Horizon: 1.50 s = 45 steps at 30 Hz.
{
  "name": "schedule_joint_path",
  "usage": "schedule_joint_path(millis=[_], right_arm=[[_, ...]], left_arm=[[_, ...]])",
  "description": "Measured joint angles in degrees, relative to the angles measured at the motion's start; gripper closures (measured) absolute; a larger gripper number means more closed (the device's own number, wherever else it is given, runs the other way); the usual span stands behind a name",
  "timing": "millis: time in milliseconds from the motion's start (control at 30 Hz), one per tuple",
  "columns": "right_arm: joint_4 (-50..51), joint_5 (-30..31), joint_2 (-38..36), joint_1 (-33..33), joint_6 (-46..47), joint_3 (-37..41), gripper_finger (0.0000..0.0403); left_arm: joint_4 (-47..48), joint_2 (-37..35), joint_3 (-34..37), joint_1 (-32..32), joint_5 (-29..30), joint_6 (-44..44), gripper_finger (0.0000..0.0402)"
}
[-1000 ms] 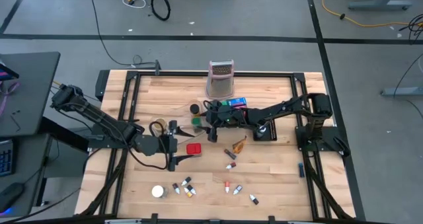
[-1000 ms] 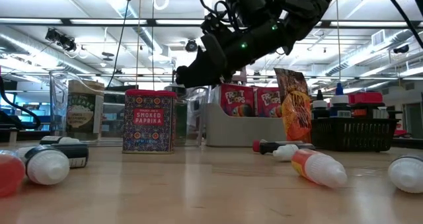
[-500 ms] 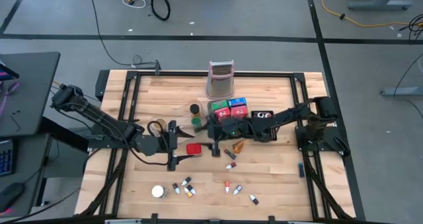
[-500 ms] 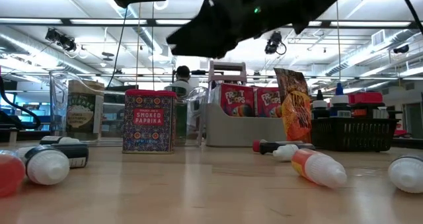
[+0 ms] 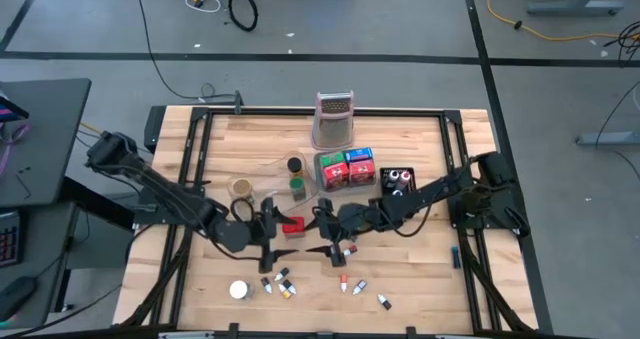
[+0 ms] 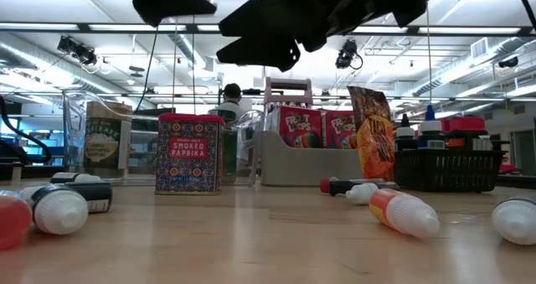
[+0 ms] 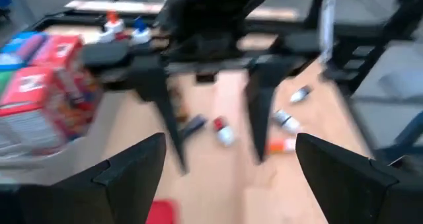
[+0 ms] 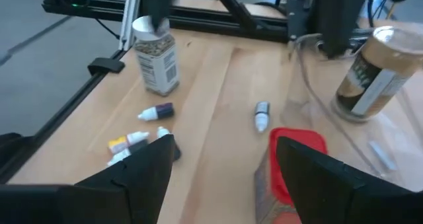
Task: Pick & Place Kitchen Items
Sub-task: Put the white seasoning bottle into the transparent bin
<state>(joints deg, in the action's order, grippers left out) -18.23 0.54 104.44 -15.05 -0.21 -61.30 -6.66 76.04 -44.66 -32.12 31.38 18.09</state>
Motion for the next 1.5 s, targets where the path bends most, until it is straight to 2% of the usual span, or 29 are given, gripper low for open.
schedule_joint_path(millis=[133, 300, 533, 733, 867, 967, 1233, 1333, 1500], right_arm=[[0.0, 0.0, 0.0, -0.2, 0.2, 0.0, 0.0126], [0.0, 0.0, 0.0, -0.2, -0.2, 0.0, 0.0126], [0.0, 0.0, 0.0, -0.2, -0.2, 0.0, 0.0126], [0.4, 0.0, 0.0, -0.2, -0.3, 0.0, 0.0126], [1.0, 0.0, 0.0, -0.2, -0.3, 0.0, 0.0126], [1.5, 0.0, 0.0, -0.2, -0.4, 0.0, 0.0126], [1.7, 0.0, 0.0, -0.2, -1.7, 0.0, 0.0126], [1.7, 0.1, 0.0, -0.2, -2.2, 0.0, 0.0126], [1.6, 0.1, 0.0, -0.2, -2.2, 0.0, 0.0126]], left_arm=[[-6.5, 3.8, -0.4, -2.7, -1.9, 1.1, 0.0056], [-1.2, 6.9, -6.3, -5.9, -1.3, 3.4, 0.0056], [27.3, 10.5, -23.7, -9.0, 0.0, 12.4, 0.0056], [55.0, 16.9, -39.8, -10.9, -7.3, 26.8, 0.0056], [67.7, 20.2, -45.3, -13.8, -10.2, 38.1, 0.0056], [72.6, 20.7, -45.9, -16.6, -10.8, 49.8, 0.0056], [74.3, 20.6, -42.6, -23.8, -11.9, 80.6, 0.0056], [74.0, 20.6, -39.7, -25.1, -13.3, 87.1, 0.0056], [69.3, 20.6, -34.6, -25.7, -14.3, 90.5, 0.0056]])
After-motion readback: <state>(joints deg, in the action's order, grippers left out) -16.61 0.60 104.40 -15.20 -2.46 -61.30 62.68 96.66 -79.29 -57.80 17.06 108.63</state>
